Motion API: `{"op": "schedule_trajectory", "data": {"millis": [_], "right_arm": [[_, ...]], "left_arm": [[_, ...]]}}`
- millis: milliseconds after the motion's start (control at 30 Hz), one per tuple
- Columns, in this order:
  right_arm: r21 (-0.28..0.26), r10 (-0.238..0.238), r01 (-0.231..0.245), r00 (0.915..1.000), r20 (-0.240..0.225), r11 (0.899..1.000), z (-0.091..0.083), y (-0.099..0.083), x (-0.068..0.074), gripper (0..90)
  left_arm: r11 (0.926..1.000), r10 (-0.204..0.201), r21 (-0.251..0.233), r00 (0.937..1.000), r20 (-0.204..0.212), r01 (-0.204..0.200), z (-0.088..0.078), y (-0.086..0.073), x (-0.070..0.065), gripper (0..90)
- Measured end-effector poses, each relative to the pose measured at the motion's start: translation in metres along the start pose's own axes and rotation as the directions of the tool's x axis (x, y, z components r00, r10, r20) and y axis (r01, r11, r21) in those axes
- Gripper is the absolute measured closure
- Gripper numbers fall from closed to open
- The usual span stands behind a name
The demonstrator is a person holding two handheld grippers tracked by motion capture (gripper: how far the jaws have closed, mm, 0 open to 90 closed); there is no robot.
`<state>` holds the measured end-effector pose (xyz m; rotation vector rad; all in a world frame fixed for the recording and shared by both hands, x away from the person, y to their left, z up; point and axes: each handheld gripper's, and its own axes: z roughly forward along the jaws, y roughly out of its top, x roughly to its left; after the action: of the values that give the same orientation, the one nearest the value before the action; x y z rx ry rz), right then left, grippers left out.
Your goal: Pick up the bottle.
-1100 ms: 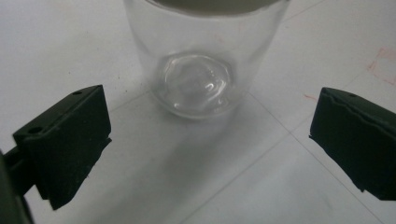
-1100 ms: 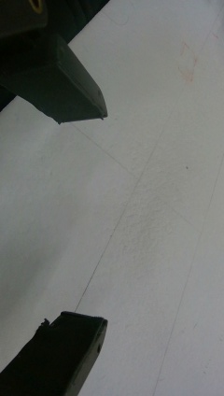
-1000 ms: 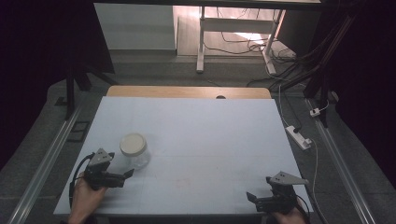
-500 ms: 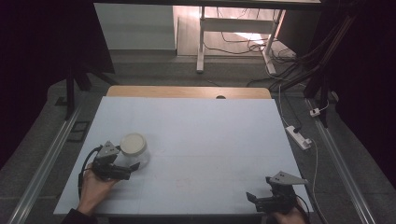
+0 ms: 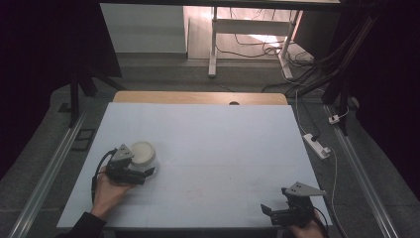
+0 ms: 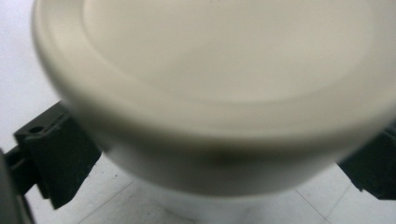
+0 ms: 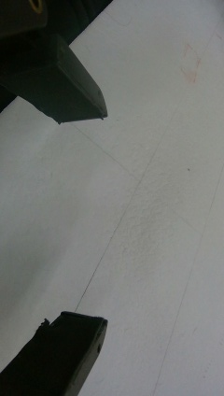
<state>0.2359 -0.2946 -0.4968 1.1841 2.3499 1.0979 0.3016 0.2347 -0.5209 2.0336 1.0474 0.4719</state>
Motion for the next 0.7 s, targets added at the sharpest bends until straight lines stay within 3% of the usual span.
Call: {"op": "schedule_trajectory", "data": {"millis": [167,700], "right_arm": [[0.0,-0.001,0.001,1.0,-0.001,1.0,0.0001,0.0001,0.0001,2.1],[0.003,-0.006,0.006,1.0,-0.003,1.0,0.0012,0.0009,0.0004,2.1]], "left_arm": [[1.0,0.001,-0.01,1.0,-0.005,-0.001,-0.0006,0.0021,-0.0001,6.4],[0.9999,-0.007,-0.011,1.0,0.003,0.007,-0.0008,0.0017,0.0009,7.1]]}}
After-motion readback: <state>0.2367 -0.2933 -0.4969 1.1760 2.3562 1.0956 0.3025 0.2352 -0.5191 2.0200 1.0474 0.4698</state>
